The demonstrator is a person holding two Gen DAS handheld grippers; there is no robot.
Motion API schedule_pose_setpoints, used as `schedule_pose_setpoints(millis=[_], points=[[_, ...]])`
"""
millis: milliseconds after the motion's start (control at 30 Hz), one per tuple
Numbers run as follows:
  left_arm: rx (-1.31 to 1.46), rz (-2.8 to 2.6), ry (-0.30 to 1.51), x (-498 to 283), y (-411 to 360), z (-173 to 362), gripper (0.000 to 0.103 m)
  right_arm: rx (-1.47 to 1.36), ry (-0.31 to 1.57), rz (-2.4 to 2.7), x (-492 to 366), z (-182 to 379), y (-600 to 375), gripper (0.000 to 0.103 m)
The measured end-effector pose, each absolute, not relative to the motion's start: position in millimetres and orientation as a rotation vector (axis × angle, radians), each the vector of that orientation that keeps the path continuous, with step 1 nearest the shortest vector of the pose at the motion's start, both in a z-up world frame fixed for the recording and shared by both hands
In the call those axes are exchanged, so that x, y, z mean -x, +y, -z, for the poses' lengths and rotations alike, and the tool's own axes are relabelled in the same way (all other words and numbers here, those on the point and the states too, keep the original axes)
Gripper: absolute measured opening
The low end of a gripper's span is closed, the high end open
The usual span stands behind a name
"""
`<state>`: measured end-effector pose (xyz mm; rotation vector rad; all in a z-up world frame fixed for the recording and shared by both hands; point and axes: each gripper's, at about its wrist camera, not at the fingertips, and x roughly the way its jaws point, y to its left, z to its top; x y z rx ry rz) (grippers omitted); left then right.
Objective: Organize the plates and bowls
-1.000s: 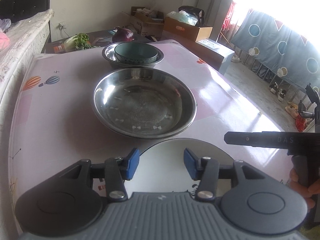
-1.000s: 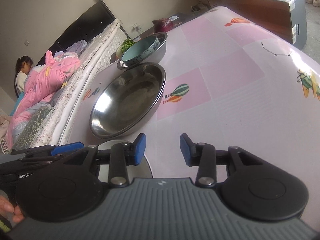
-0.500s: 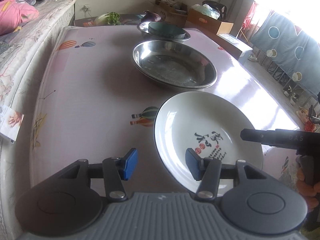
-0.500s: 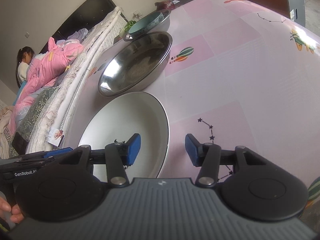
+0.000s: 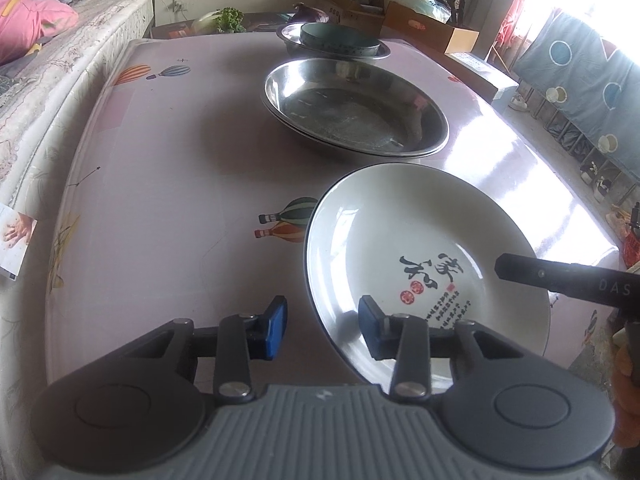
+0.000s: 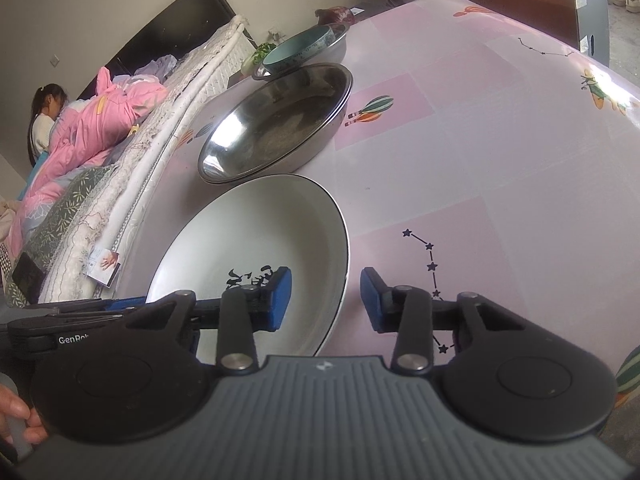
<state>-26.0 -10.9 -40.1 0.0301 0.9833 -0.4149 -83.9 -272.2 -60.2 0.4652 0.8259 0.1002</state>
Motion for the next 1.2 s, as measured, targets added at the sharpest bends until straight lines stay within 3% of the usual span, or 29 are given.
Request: schedule_pose_setpoints(millis=[100,300,733,1200], points=[[-0.043,0.418,0.978,26,-15,41,0.039,-0.451,0.833,-0.093,82,63,-269,0.023],[-0.052,0.434,0.976,26,-24,41,0.039,-0.429,0.817,-0.074,84,64,-264,0.020],[-0.075,0.381,0.981,18,-37,41,0.046,-0.335,0.770,-0.035,78,65,-253,0.021],[-0.082,0.377,0.995,23,-40,34,0.046,-0.362,0.783,-0.015,81,58,-255,0.021]])
